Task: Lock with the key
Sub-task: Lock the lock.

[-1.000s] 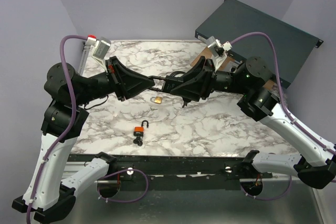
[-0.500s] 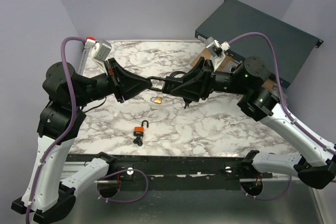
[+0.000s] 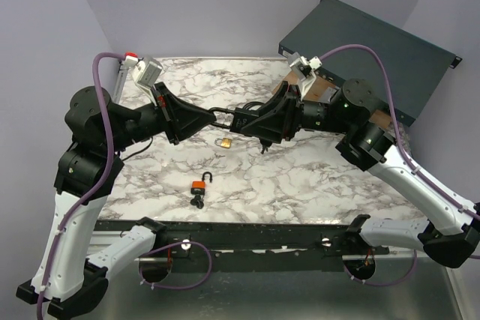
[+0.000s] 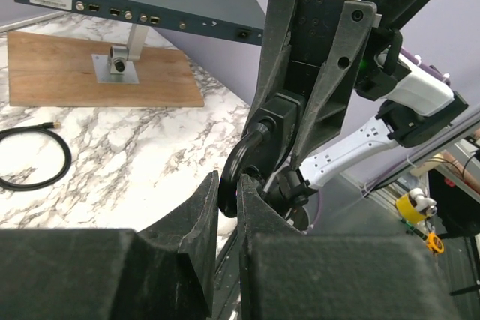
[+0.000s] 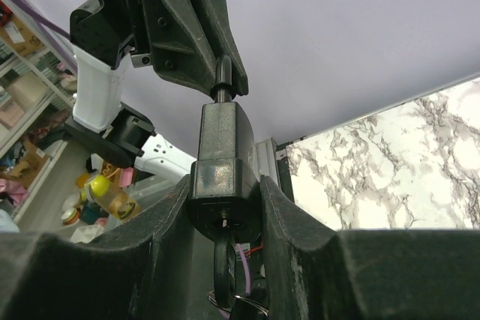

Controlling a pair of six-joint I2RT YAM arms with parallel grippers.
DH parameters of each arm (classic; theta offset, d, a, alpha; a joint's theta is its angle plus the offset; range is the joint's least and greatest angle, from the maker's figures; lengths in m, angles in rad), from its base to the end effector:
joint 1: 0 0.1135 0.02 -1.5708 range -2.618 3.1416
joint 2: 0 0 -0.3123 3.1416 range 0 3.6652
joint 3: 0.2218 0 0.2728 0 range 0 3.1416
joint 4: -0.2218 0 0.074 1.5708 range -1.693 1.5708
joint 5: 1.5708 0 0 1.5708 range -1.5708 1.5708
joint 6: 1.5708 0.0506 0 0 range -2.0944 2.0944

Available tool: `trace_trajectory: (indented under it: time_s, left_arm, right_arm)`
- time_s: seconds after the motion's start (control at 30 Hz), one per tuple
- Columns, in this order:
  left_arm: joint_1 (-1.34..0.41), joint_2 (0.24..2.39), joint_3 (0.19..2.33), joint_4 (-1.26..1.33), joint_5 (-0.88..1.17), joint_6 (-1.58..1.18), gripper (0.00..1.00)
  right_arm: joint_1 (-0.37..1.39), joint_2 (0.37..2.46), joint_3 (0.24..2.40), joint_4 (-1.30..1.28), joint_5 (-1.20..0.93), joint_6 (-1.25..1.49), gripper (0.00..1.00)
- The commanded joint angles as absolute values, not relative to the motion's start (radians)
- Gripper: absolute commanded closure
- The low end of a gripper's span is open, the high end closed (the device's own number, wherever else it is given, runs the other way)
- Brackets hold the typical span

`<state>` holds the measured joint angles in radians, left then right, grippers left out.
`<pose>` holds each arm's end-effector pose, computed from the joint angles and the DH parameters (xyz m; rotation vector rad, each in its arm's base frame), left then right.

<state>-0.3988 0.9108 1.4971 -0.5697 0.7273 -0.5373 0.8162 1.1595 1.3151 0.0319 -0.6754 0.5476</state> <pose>0.1056 -0.0810 0.5593 0.5061 1.6363 -1.2753 0.1552 0.2113 0.5214 -0.8316 1.4021 1.5514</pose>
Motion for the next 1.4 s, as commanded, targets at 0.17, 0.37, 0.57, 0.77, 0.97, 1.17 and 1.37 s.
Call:
trace_trajectory:
  time_s: [0.17, 0.37, 0.57, 0.77, 0.97, 1.17, 1.37]
  left_arm:
    - [-0.453, 0.938, 1.502, -0.609, 0.655, -0.474, 0.84]
    - [-0.483, 0.941, 1.512, -0.628, 0.592, -0.45, 0.88]
    - [-0.512, 0.939, 1.53, -0.687, 0.474, -0.405, 0.88]
    - [-0.513, 0.93, 1.557, -0.715, 0.432, -0.388, 0.71]
    - [-0.514, 0.925, 1.587, -0.741, 0.401, -0.373, 0.69]
    - [-0.514, 0.928, 1.587, -0.739, 0.403, -0.373, 0.71]
    - [-0.52, 0.938, 1.581, -0.732, 0.417, -0.373, 0.77]
  right_arm:
    - [0.826, 1.167, 1.371, 0.103, -0.707, 0.586, 0.99]
    - [0.826, 1.174, 1.374, 0.095, -0.705, 0.592, 0.99]
    - [0.825, 1.17, 1.397, 0.025, -0.669, 0.55, 0.99]
    - [0.825, 1.158, 1.412, 0.002, -0.654, 0.534, 0.99]
    - [0.825, 1.157, 1.415, -0.027, -0.638, 0.525, 0.99]
    - [0.825, 1.162, 1.418, -0.028, -0.638, 0.526, 0.99]
    - [0.825, 1.169, 1.422, -0.026, -0.641, 0.531, 0.99]
